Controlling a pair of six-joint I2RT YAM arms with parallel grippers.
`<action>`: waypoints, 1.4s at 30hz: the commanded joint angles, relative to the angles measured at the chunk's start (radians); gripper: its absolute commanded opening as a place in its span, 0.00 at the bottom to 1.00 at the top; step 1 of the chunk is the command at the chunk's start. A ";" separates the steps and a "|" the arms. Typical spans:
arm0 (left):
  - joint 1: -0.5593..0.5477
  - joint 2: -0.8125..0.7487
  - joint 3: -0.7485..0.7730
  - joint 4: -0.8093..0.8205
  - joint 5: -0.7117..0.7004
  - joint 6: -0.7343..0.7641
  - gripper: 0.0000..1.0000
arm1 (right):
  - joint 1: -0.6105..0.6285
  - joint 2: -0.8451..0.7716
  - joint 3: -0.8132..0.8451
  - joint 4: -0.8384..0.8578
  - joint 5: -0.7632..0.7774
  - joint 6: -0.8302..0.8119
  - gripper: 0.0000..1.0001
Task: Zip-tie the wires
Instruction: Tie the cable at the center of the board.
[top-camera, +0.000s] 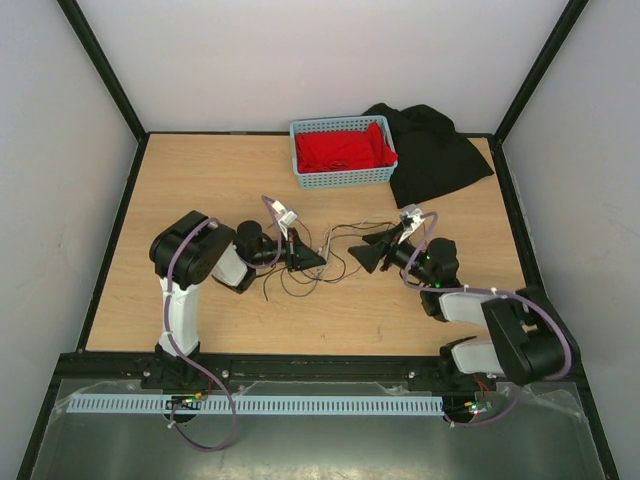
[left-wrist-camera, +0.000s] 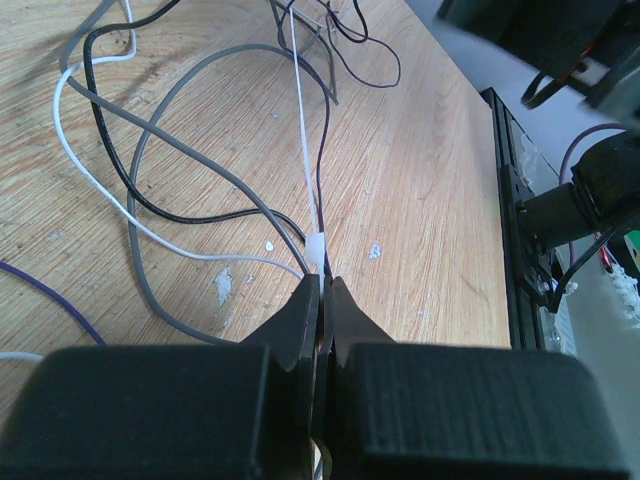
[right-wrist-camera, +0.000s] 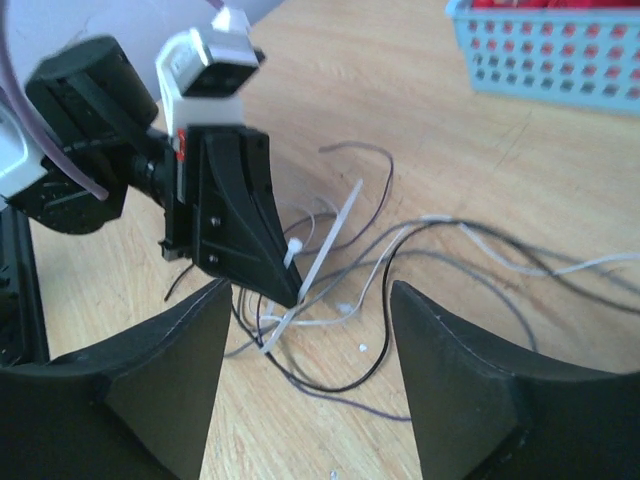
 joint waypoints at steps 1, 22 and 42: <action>0.004 -0.030 -0.006 0.043 0.011 0.005 0.00 | 0.004 0.153 0.015 0.114 -0.082 0.079 0.72; -0.003 -0.048 -0.008 0.042 0.017 -0.005 0.00 | 0.068 0.597 0.154 0.502 -0.097 0.297 0.60; -0.007 -0.049 -0.009 0.042 0.017 0.000 0.00 | 0.119 0.706 0.247 0.524 -0.093 0.296 0.33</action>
